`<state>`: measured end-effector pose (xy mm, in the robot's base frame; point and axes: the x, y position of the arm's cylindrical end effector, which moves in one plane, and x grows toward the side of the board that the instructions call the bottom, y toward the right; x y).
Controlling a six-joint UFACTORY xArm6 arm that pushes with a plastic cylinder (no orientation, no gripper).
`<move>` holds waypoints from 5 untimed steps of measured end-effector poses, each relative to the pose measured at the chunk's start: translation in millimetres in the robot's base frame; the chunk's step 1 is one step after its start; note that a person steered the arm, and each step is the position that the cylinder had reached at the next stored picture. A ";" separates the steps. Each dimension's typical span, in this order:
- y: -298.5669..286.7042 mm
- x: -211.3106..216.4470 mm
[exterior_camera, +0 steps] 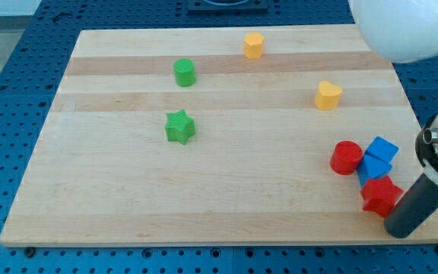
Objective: Push the blue cube towards up a bit
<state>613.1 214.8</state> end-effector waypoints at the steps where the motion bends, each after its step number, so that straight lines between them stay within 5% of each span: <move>1: 60.2 -6.7; 5: 21.3 -75.9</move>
<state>537.3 236.1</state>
